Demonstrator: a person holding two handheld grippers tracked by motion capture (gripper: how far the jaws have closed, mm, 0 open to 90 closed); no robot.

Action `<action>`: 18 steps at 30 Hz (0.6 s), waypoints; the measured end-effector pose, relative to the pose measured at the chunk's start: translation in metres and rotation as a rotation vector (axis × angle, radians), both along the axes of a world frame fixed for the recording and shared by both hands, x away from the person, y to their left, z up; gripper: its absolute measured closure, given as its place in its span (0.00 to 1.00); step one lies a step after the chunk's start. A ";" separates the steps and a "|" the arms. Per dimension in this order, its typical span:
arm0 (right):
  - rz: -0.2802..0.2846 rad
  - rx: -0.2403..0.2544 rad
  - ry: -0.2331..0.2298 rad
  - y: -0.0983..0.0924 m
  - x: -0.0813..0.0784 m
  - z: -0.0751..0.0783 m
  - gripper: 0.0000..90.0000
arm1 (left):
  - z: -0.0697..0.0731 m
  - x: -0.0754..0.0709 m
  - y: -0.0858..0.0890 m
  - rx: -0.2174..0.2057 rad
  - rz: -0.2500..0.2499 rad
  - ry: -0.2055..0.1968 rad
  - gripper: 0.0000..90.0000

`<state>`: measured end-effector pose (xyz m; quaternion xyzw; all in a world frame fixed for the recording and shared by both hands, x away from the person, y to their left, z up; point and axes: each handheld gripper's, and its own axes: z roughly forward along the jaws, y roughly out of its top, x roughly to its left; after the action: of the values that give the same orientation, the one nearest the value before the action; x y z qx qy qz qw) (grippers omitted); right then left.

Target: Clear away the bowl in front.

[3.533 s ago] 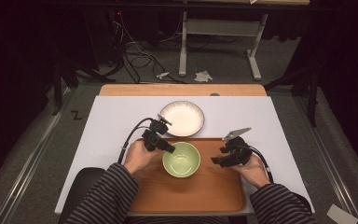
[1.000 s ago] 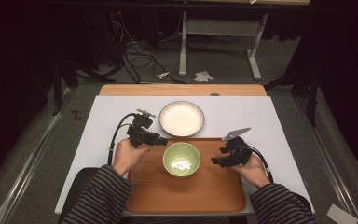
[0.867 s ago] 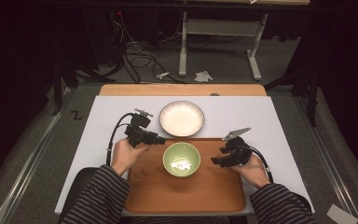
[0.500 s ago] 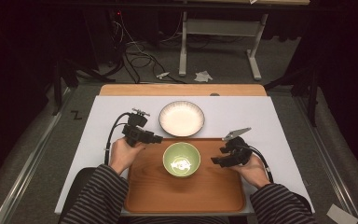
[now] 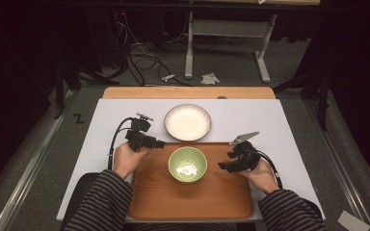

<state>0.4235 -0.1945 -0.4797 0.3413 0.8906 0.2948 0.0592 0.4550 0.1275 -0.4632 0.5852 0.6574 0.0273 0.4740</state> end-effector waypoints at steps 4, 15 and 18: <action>-0.002 0.000 0.006 0.000 0.000 0.000 0.44 | -0.005 0.001 -0.001 0.019 0.002 0.009 0.53; -0.001 -0.002 -0.002 0.000 -0.001 0.000 0.44 | -0.023 0.005 -0.004 0.102 0.016 0.026 0.52; 0.001 -0.002 -0.004 0.001 -0.001 0.001 0.44 | -0.024 0.005 -0.004 0.107 0.015 0.031 0.52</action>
<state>0.4227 -0.1940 -0.4791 0.3402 0.8909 0.2947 0.0610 0.4599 0.1235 -0.4873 0.6051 0.6665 0.0570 0.4318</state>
